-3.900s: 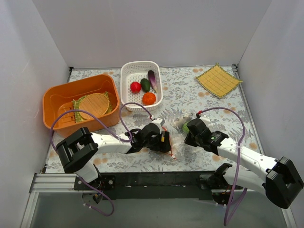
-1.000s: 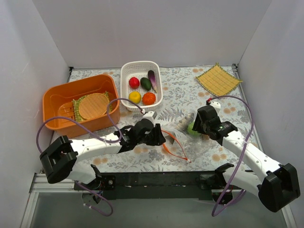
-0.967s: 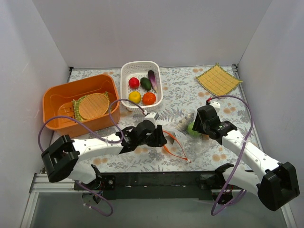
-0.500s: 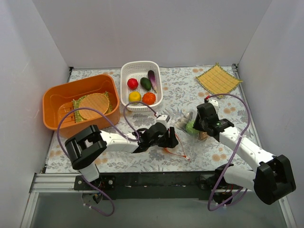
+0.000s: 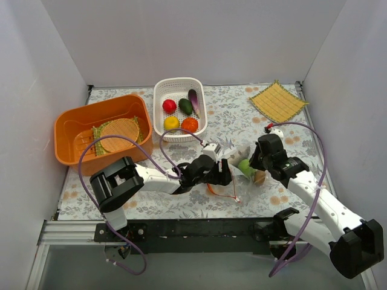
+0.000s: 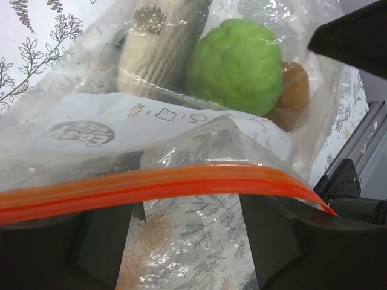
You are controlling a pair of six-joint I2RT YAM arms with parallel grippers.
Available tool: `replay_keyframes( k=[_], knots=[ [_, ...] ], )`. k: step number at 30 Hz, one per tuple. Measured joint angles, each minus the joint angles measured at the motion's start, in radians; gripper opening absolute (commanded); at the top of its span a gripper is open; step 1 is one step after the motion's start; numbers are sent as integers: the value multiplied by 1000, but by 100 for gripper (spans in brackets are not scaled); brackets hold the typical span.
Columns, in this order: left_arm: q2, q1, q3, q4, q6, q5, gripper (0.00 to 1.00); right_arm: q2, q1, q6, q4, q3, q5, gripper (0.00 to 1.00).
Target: Open the zip-top bag and remove the fake food
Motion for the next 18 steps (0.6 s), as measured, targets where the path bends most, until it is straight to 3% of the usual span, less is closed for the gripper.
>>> replay_keyframes(
  k=[5, 18],
  knots=[
    [0, 0, -52, 89, 18, 0, 70, -63, 0, -1, -18, 18, 3, 1],
    [3, 0, -116, 285, 58, 71, 73, 41, -31, 1, -23, -8, 78, 1]
  ],
)
